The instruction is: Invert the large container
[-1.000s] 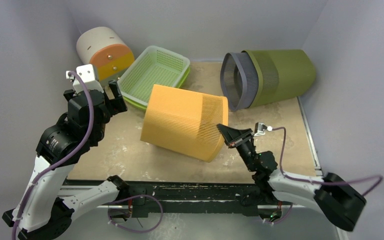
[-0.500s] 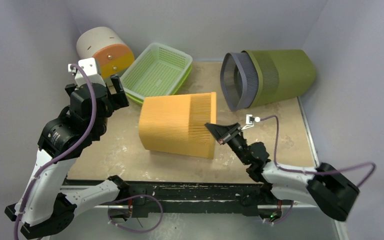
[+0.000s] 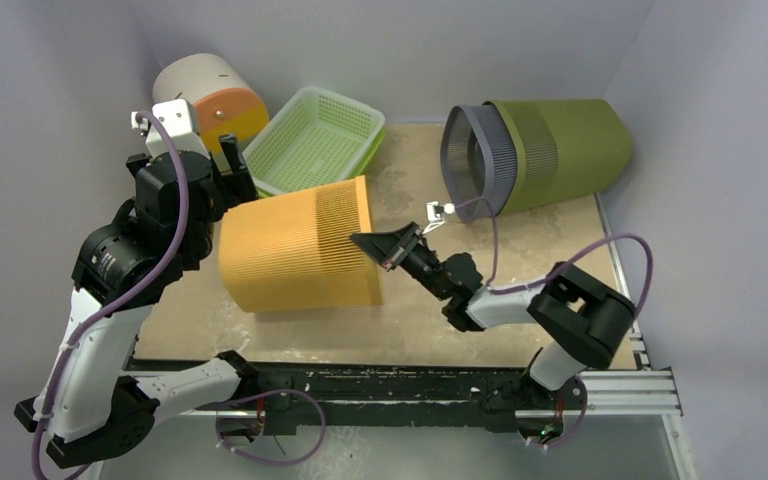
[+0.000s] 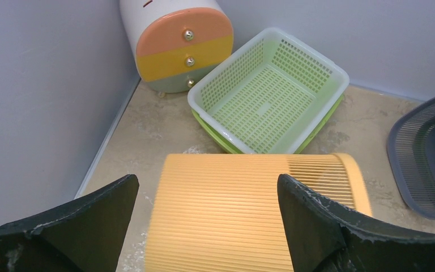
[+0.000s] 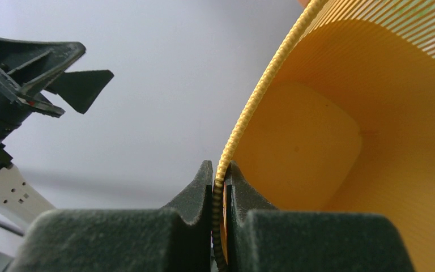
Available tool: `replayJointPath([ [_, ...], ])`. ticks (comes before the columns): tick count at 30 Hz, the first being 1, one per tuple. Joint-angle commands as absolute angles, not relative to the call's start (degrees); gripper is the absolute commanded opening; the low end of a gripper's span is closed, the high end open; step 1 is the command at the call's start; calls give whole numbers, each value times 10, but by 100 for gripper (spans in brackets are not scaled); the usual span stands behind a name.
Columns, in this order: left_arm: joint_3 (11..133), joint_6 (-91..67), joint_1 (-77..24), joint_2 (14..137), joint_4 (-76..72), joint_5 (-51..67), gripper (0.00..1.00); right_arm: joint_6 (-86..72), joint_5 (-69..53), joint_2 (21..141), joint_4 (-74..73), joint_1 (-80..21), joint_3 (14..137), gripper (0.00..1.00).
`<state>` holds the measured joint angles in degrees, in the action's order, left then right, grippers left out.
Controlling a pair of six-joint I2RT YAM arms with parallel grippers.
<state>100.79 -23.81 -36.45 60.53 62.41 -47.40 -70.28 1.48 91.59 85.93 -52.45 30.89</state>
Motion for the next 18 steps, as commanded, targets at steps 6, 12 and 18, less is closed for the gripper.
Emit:
replayJointPath([
  [6, 1040, -218, -366, 617, 635, -502, 89, -809, -1, 973, 1173, -527, 391, 0],
  [12, 1028, -216, -365, 612, 630, -504, 89, -843, 11, 960, 1173, -450, 255, 0],
  [18, 1018, -218, -366, 600, 633, -509, 89, -850, -5, 940, 1173, -372, 137, 0],
])
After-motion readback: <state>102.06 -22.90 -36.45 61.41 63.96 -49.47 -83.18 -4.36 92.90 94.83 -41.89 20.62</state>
